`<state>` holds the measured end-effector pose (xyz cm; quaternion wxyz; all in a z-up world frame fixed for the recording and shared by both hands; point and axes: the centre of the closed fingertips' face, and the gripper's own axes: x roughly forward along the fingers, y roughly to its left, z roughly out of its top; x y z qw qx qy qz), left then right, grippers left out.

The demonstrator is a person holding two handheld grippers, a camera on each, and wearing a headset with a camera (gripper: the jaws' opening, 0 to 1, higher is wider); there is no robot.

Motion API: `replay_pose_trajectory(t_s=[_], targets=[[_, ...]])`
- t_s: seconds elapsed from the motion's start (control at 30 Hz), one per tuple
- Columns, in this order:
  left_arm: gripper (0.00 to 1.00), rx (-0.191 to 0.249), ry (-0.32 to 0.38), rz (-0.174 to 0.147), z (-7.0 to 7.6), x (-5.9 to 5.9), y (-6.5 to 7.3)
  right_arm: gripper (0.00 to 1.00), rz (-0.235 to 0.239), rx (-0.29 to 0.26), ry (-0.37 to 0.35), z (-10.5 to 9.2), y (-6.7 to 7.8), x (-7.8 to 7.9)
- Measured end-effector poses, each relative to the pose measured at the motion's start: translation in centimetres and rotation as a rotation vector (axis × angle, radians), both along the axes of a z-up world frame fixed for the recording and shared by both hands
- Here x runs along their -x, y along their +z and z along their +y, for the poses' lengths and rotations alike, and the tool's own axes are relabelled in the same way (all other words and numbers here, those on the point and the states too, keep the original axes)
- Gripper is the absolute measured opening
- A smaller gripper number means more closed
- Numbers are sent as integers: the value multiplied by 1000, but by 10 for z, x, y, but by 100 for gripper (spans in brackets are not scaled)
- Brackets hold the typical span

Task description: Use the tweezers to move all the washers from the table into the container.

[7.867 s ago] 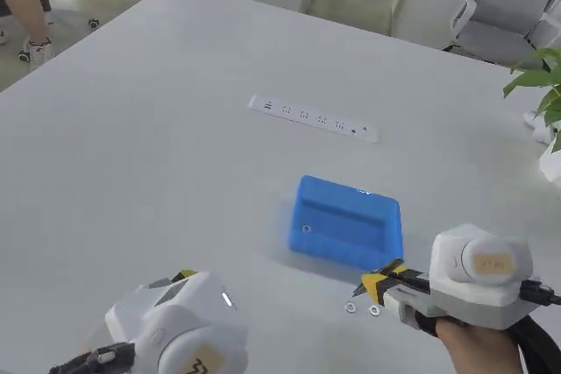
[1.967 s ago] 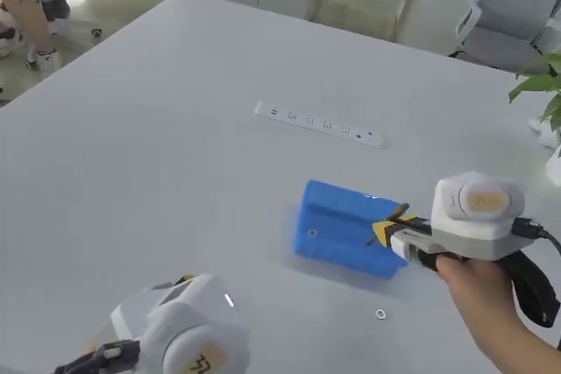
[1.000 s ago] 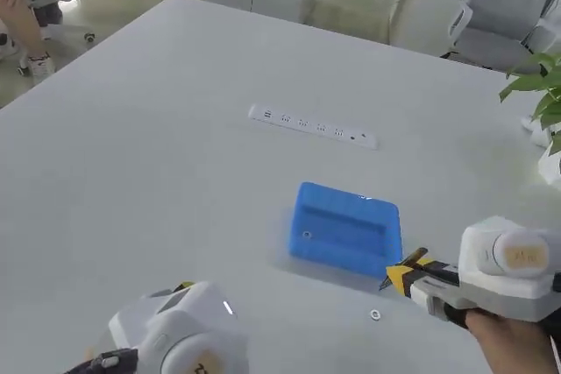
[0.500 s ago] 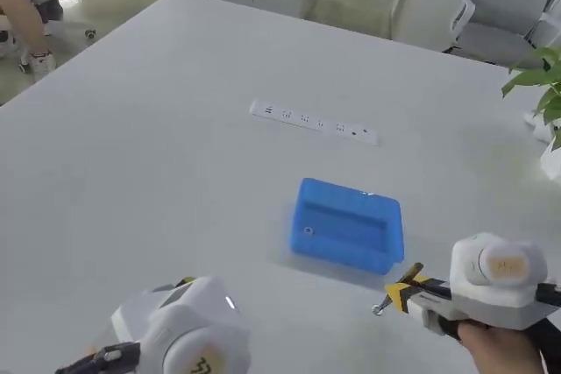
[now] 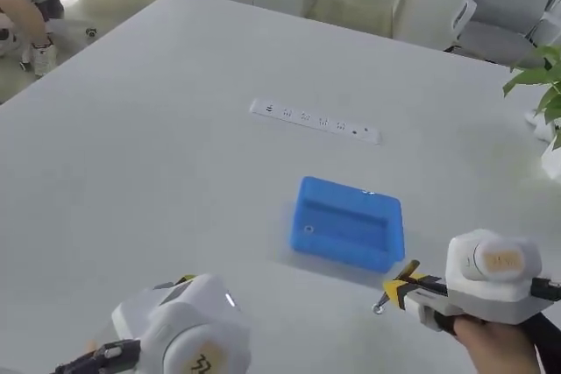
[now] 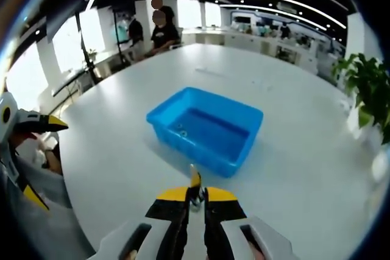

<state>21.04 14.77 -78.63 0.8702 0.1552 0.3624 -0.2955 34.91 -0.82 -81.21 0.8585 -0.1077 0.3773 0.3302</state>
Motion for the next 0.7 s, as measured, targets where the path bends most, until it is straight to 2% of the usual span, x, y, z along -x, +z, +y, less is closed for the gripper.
replay_pose_trajectory(t_s=[0.43, 0.7], targets=[[99, 3, -4, 0, -2, 1, 1, 4, -12, -2, -7, -5, -1, 0], [99, 3, -1, 3, -1, 1, 0, 4, 3, 1, -19, -4, -1, -1]])
